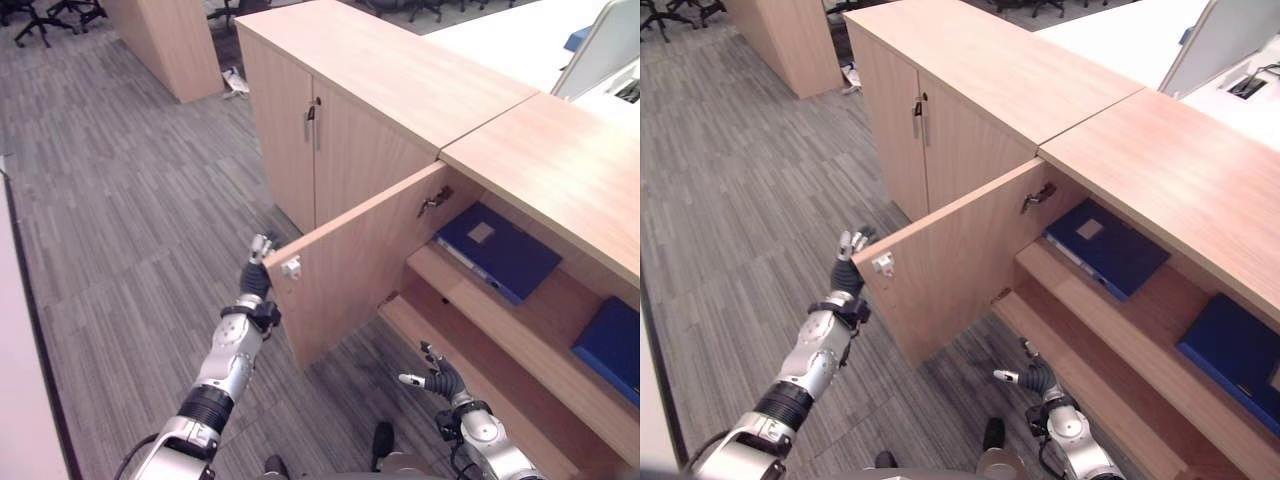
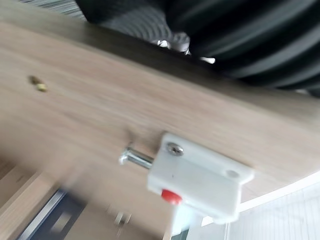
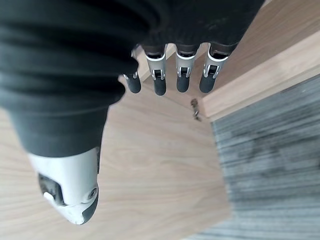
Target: Put the empty folder in the office cabinet
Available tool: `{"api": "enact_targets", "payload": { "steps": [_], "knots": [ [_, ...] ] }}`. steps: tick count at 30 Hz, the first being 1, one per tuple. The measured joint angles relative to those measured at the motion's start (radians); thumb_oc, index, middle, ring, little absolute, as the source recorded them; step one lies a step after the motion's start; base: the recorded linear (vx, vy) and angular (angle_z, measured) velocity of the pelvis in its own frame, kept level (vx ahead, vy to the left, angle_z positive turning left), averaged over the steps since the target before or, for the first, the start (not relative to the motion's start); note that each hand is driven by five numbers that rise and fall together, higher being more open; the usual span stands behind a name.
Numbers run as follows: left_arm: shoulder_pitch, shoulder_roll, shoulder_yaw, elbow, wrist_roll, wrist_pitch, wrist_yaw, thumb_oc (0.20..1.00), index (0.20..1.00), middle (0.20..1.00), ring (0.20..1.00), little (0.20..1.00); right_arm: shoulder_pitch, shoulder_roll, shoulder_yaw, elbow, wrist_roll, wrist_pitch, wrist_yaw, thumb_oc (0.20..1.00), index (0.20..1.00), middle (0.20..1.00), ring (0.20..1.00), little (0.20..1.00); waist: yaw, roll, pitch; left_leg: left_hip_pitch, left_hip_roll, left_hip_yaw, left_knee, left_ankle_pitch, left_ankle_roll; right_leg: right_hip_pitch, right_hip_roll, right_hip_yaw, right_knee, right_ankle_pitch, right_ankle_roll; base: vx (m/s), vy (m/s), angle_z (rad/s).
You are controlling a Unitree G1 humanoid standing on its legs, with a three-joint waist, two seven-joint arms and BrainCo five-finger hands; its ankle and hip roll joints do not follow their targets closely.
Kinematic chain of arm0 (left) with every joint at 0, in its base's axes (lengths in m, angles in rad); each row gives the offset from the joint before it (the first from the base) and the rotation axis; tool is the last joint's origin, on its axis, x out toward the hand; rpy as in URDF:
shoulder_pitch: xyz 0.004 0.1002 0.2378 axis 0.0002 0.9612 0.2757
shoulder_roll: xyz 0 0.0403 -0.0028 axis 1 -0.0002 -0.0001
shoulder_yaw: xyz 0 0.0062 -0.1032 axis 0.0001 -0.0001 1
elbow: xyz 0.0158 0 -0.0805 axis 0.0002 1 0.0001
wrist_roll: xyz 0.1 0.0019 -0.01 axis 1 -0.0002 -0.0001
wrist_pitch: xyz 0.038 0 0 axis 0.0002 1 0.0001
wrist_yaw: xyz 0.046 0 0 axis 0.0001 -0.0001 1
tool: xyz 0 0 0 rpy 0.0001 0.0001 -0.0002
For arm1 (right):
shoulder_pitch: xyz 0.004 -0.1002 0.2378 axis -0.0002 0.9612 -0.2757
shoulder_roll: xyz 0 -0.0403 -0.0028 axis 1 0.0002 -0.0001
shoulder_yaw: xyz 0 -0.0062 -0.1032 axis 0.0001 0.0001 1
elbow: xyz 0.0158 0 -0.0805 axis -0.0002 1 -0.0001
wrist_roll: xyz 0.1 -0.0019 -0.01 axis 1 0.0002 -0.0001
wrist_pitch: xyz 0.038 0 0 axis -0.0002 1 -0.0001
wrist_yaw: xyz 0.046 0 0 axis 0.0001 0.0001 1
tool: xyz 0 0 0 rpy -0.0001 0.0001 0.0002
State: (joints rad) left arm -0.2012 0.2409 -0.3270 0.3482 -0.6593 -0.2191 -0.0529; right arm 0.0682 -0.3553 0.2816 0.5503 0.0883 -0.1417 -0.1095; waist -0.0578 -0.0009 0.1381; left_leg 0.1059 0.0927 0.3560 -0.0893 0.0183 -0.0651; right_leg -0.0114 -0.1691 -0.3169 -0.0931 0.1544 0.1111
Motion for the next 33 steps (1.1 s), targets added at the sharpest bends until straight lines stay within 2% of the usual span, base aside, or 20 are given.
{"api": "enact_targets", "payload": {
  "steps": [4, 9, 14, 16, 17, 18, 19, 20, 21, 24, 25, 26, 27, 28, 30, 31, 32, 33],
  "knots": [
    [0.062, 0.019, -0.063, -0.100, -0.005, 0.048, -0.079, 1.000, 1.000, 1.000, 1.000, 1.000, -0.008, -0.003, -0.019, 0.000, 0.000, 0.000, -0.001, 1.000, 1.000, 1.000, 1.000, 1.000, 0.010, 0.037, 0.008, 0.003, 0.002, -0.005, 0.000, 0.000, 0.000, 0.005, 0.002, -0.003, -0.001, -0.003, 0.000, 0.02, -0.053, 0.03],
    [0.122, 0.102, -0.109, -0.260, -0.012, 0.095, -0.188, 1.000, 1.000, 1.000, 1.000, 1.000, -0.011, -0.018, -0.028, 0.000, 0.000, 0.000, -0.001, 1.000, 1.000, 1.000, 1.000, 1.000, 0.005, 0.090, 0.010, 0.011, 0.004, -0.006, 0.000, -0.002, 0.004, 0.012, 0.003, -0.003, -0.001, -0.010, 0.003, 0.01, -0.070, 0.01],
    [0.124, 0.123, -0.126, -0.306, -0.012, 0.102, -0.238, 1.000, 1.000, 1.000, 1.000, 1.000, -0.011, -0.021, -0.053, 0.002, 0.001, -0.001, 0.000, 1.000, 1.000, 1.000, 1.000, 1.000, -0.010, 0.131, -0.001, 0.011, 0.013, 0.002, 0.015, -0.004, 0.004, 0.011, 0.010, 0.002, -0.001, -0.023, 0.005, -0.02, -0.083, -0.03],
    [0.122, 0.142, -0.115, -0.309, -0.011, 0.106, -0.239, 1.000, 1.000, 1.000, 1.000, 1.000, -0.013, -0.020, -0.052, 0.008, 0.002, -0.001, 0.001, 1.000, 1.000, 1.000, 1.000, 1.000, -0.012, 0.121, 0.011, -0.018, 0.035, 0.003, 0.116, -0.035, -0.014, 0.013, 0.020, 0.027, -0.001, -0.035, -0.012, 0.01, -0.025, -0.22],
    [0.122, 0.158, -0.110, -0.309, -0.011, 0.106, -0.239, 1.000, 1.000, 1.000, 1.000, 1.000, -0.018, -0.018, -0.047, 0.014, 0.002, -0.001, 0.001, 1.000, 1.000, 1.000, 1.000, 1.000, -0.010, 0.105, 0.020, -0.035, 0.038, -0.008, 0.179, -0.035, -0.016, 0.014, 0.016, 0.045, -0.001, -0.038, -0.018, 0.02, 0.070, -0.44],
    [0.122, 0.167, -0.102, -0.309, -0.011, 0.105, -0.238, 1.000, 1.000, 1.000, 1.000, 1.000, -0.030, -0.016, -0.043, 0.024, 0.002, -0.001, 0.001, 1.000, 1.000, 1.000, 1.000, 1.000, -0.009, 0.079, 0.035, -0.075, 0.038, -0.049, 0.285, -0.035, -0.018, 0.015, 0.003, 0.081, 0.001, -0.047, -0.031, 0.01, 0.077, -0.60],
    [0.123, 0.176, -0.091, -0.306, -0.011, 0.105, -0.230, 1.000, 1.000, 1.000, 1.000, 1.000, -0.051, -0.019, -0.041, 0.044, 0.002, -0.001, 0.001, 1.000, 1.000, 1.000, 1.000, 1.000, -0.004, 0.060, 0.048, -0.121, 0.038, -0.121, 0.409, -0.027, -0.030, 0.014, -0.008, 0.119, 0.007, -0.050, -0.036, 0.06, 0.115, -1.14],
    [0.124, 0.176, -0.079, -0.293, -0.010, 0.104, -0.210, 1.000, 1.000, 1.000, 1.000, 1.000, -0.063, -0.038, -0.043, 0.044, 0.002, -0.002, 0.000, 1.000, 1.000, 1.000, 1.000, 1.000, 0.009, 0.056, 0.049, -0.160, 0.032, -0.226, 0.445, -0.044, -0.041, 0.004, -0.012, 0.168, 0.009, -0.047, -0.042, 0.23, 0.137, -1.38],
    [0.114, 0.162, -0.070, -0.287, -0.006, 0.097, -0.196, 1.000, 1.000, 1.000, 1.000, 1.000, -0.085, -0.060, -0.042, 0.047, 0.004, -0.001, -0.006, 1.000, 1.000, 1.000, 1.000, 1.000, -0.009, 0.062, 0.047, -0.167, 0.022, -0.310, 0.352, -0.049, -0.038, -0.021, -0.010, 0.203, 0.004, -0.045, -0.040, 0.33, 0.154, -1.41],
    [0.089, 0.138, -0.077, -0.275, 0.002, 0.060, -0.180, 1.000, 1.000, 1.000, 1.000, 1.000, -0.143, -0.062, -0.035, 0.088, 0.008, 0.001, -0.006, 1.000, 1.000, 1.000, 1.000, 1.000, 0.016, 0.027, 0.053, -0.115, -0.077, -0.559, 0.041, -0.061, -0.005, -0.091, -0.008, 0.374, 0.005, -0.006, -0.028, 0.18, 0.066, -1.18],
    [0.078, 0.122, -0.084, -0.270, 0.009, 0.060, -0.180, 1.000, 1.000, 1.000, 1.000, 1.000, -0.150, -0.064, -0.028, 0.089, 0.008, 0.002, -0.005, 1.000, 1.000, 1.000, 1.000, 1.000, 0.015, 0.039, 0.051, -0.105, -0.086, -0.578, -0.001, -0.085, 0.030, -0.107, 0.009, 0.393, -0.001, -0.006, -0.024, 0.14, 0.073, -1.19],
    [0.069, 0.111, -0.094, -0.270, 0.013, 0.059, -0.180, 1.000, 1.000, 1.000, 1.000, 1.000, -0.159, -0.052, -0.017, 0.098, 0.008, 0.002, -0.002, 1.000, 1.000, 1.000, 1.000, 1.000, 0.019, 0.024, 0.054, -0.094, -0.112, -0.610, -0.009, -0.058, 0.030, -0.124, 0.025, 0.454, 0.005, 0.003, -0.011, 0.16, 0.155, -1.95],
    [0.070, 0.109, -0.096, -0.259, 0.017, 0.058, -0.170, 1.000, 1.000, 1.000, 1.000, 1.000, -0.179, -0.013, -0.004, 0.112, 0.008, -0.002, 0.003, 1.000, 1.000, 1.000, 1.000, 1.000, 0.041, 0.010, 0.047, -0.075, -0.116, -0.550, -0.009, -0.030, 0.056, -0.140, 0.028, 0.512, 0.006, -0.028, 0.019, 0.12, 0.162, -1.97],
    [0.066, 0.100, -0.109, -0.258, 0.018, 0.059, -0.171, 1.000, 1.000, 1.000, 1.000, 1.000, -0.165, -0.002, -0.007, 0.114, 0.008, -0.002, 0.004, 1.000, 1.000, 1.000, 1.000, 1.000, 0.043, 0.024, 0.052, -0.067, -0.091, -0.503, -0.008, 0.001, 0.058, -0.132, 0.045, 0.471, 0.008, -0.022, 0.025, 0.14, 0.221, -1.76],
    [0.066, 0.096, -0.139, -0.263, 0.019, 0.058, -0.167, 1.000, 1.000, 1.000, 1.000, 1.000, -0.116, 0.030, -0.007, 0.116, 0.009, 0.002, 0.012, 1.000, 1.000, 1.000, 1.000, 1.000, 0.031, 0.031, 0.035, -0.040, -0.062, -0.427, 0.001, -0.001, 0.073, -0.128, 0.080, 0.405, 0.082, -0.032, 0.028, 0.06, 0.127, -0.99],
    [0.064, 0.100, -0.141, -0.262, 0.019, 0.058, -0.158, 1.000, 1.000, 1.000, 1.000, 1.000, -0.103, 0.048, -0.004, 0.116, 0.009, 0.002, 0.014, 1.000, 1.000, 1.000, 1.000, 1.000, 0.030, 0.012, 0.024, -0.032, -0.071, -0.390, 0.000, -0.007, 0.075, -0.123, 0.078, 0.407, 0.116, -0.038, 0.028, 0.06, 0.149, -1.29],
    [0.063, 0.115, -0.138, -0.261, 0.019, 0.058, -0.150, 1.000, 1.000, 1.000, 1.000, 1.000, -0.090, 0.074, -0.006, 0.116, 0.011, 0.003, 0.011, 1.000, 1.000, 1.000, 1.000, 1.000, 0.023, -0.003, 0.012, -0.025, -0.087, -0.344, 0.001, -0.005, 0.070, -0.083, 0.059, 0.406, 0.092, -0.060, 0.026, 0.07, 0.162, -1.03],
    [0.051, 0.116, -0.143, -0.261, 0.019, 0.056, -0.149, 1.000, 1.000, 1.000, 1.000, 1.000, -0.082, 0.076, -0.013, 0.105, 0.011, 0.005, 0.011, 1.000, 1.000, 1.000, 1.000, 1.000, -0.001, -0.009, 0.011, -0.026, -0.094, -0.327, 0.003, -0.008, 0.071, -0.062, 0.049, 0.403, 0.068, -0.057, 0.020, 0.09, 0.209, -0.84]
  ]
}}
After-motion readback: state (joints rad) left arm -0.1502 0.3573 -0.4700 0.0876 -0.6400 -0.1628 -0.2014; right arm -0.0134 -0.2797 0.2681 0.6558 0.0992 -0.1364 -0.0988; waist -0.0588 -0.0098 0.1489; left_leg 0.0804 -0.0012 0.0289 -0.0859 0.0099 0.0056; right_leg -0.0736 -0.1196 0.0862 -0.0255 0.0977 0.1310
